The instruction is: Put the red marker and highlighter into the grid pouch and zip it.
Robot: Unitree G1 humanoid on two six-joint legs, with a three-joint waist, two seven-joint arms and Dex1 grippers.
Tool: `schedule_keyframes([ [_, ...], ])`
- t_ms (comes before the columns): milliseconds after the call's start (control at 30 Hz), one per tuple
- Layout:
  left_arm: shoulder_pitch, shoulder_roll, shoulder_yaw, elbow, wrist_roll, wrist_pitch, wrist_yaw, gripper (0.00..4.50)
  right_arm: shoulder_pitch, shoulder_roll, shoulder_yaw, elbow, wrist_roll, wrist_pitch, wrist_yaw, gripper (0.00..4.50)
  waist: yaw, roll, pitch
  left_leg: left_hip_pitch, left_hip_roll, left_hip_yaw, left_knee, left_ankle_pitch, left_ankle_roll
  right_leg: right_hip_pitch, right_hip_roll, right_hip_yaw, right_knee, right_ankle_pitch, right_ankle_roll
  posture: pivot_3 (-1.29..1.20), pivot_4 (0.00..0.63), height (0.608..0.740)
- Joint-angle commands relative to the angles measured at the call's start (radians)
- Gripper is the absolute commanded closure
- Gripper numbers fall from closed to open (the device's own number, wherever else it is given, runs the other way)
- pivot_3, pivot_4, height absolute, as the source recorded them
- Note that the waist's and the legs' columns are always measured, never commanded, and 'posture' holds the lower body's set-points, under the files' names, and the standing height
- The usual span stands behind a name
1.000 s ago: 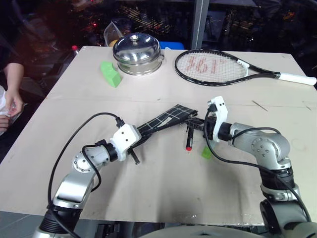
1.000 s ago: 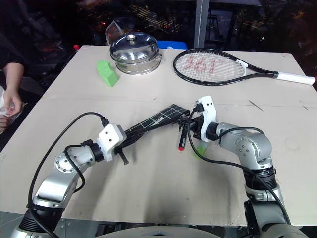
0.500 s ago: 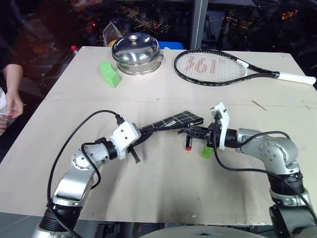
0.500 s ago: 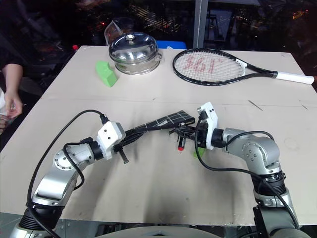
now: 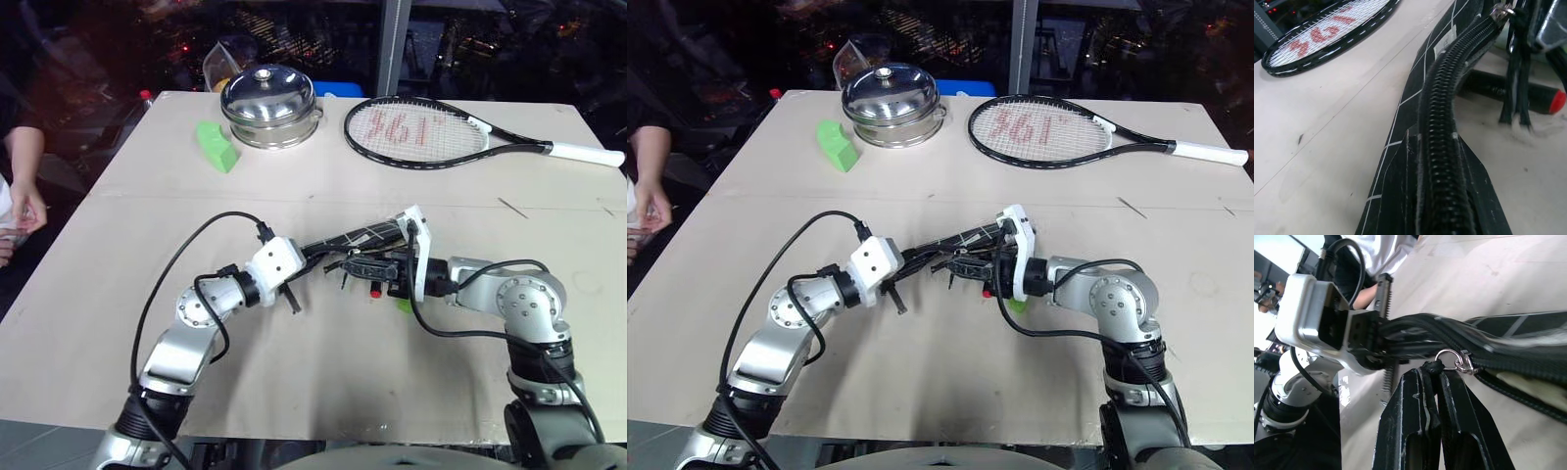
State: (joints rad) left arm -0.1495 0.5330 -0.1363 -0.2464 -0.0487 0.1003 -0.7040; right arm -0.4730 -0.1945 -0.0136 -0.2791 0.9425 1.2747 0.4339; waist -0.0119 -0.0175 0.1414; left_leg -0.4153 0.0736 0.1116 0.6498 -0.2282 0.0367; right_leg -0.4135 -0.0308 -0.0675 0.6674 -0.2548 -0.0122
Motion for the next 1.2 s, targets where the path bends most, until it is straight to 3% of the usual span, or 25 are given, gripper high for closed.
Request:
schedule_keyframes([
  [33, -0.035, -0.029, -0.053, 0.031, 0.067, -0.041, 0.038, 4.50, -0.062, 0.061, 0.039, 0.038, 0.012, 0.005, -0.008, 4.39, 0.000, 0.000, 0.000, 0.000, 0.000, 0.000, 0.000, 0.000, 0.000, 0.000, 0.000, 0.000, 0.000, 0.000, 0.000, 0.00, 0.150, 0.740],
  [167, -0.069, -0.055, -0.079, 0.066, 0.108, -0.092, 0.056, 4.50, -0.106, 0.107, 0.082, 0.129, -0.066, -0.014, -0.046, 4.39, -0.001, 0.000, 0.000, 0.000, 0.000, 0.000, 0.000, 0.000, 0.000, -0.001, 0.000, 0.000, 0.000, 0.000, 0.000, 0.00, 0.150, 0.740],
  [267, -0.073, -0.063, -0.080, 0.074, 0.115, -0.113, 0.061, 4.50, -0.111, 0.154, 0.039, 0.204, -0.121, -0.033, -0.132, 4.39, -0.002, 0.000, 0.000, 0.000, 0.000, 0.000, 0.000, 0.000, 0.000, -0.001, 0.000, 0.000, 0.000, 0.000, 0.000, 0.00, 0.150, 0.740],
  [367, -0.072, -0.059, -0.055, 0.095, 0.103, -0.111, 0.063, 4.50, -0.093, 0.145, -0.016, 0.183, -0.103, -0.016, -0.135, 4.39, -0.002, 0.000, 0.000, 0.000, 0.000, 0.000, 0.000, 0.000, 0.000, -0.001, 0.000, 0.000, 0.000, 0.000, 0.000, 0.00, 0.150, 0.740],
  [467, -0.068, -0.058, -0.021, 0.105, 0.060, -0.086, 0.052, 4.50, -0.065, 0.082, -0.006, 0.093, -0.085, -0.060, -0.044, 4.39, 0.003, 0.000, 0.000, -0.002, 0.000, 0.000, 0.000, 0.000, 0.000, -0.001, -0.001, -0.001, 0.000, 0.000, 0.000, 0.00, 0.150, 0.740],
  [567, -0.067, -0.042, 0.007, 0.116, 0.012, -0.065, 0.019, 4.50, -0.034, 0.040, -0.050, 0.013, -0.026, -0.043, -0.018, 3.52, -0.001, 0.000, 0.000, -0.002, -0.001, 0.001, 0.000, -0.001, 0.001, -0.001, -0.002, -0.001, -0.001, 0.000, 0.000, 0.00, 0.150, 0.740],
  [633, -0.083, -0.017, 0.032, 0.145, -0.001, -0.073, -0.001, 4.50, 0.001, -0.054, -0.045, -0.074, -0.067, -0.073, -0.004, 2.64, -0.003, 0.001, 0.000, -0.001, 0.000, 0.001, -0.001, -0.001, 0.001, -0.001, -0.001, -0.001, -0.001, 0.000, 0.000, 0.00, 0.150, 0.740],
  [700, -0.100, 0.003, 0.051, 0.157, -0.017, -0.067, -0.020, 4.50, 0.025, -0.114, -0.065, -0.137, -0.080, -0.102, -0.001, 2.64, -0.001, 0.001, 0.001, -0.001, 0.000, 0.000, -0.001, -0.001, 0.001, -0.001, -0.001, -0.001, -0.001, 0.000, 0.000, 0.00, 0.150, 0.740],
  [733, -0.103, 0.009, 0.054, 0.153, -0.025, -0.060, -0.027, 4.50, 0.026, -0.119, -0.088, -0.146, -0.070, -0.112, -0.012, 2.78, -0.002, 0.001, 0.001, -0.001, 0.000, 0.000, -0.001, -0.001, 0.001, -0.001, -0.001, -0.001, -0.001, -0.001, 0.001, 0.00, 0.150, 0.740],
  [867, -0.098, 0.014, 0.051, 0.109, -0.026, -0.029, -0.029, 4.50, 0.018, -0.122, -0.110, -0.135, -0.097, -0.153, -0.060, 4.45, -0.004, 0.001, 0.001, -0.001, 0.000, 0.001, -0.001, -0.001, 0.001, -0.001, 0.000, 0.000, -0.001, -0.002, 0.003, 0.00, 0.150, 0.740],
  [1200, -0.112, -0.006, 0.030, 0.059, -0.016, 0.010, -0.029, 4.50, -0.072, -0.076, 0.000, 0.045, -0.252, -0.235, -0.099, 4.45, -0.003, 0.001, 0.001, -0.001, 0.000, 0.002, -0.001, -0.001, 0.001, -0.001, -0.001, 0.001, -0.001, -0.001, 0.003, 0.00, 0.150, 0.740],
])
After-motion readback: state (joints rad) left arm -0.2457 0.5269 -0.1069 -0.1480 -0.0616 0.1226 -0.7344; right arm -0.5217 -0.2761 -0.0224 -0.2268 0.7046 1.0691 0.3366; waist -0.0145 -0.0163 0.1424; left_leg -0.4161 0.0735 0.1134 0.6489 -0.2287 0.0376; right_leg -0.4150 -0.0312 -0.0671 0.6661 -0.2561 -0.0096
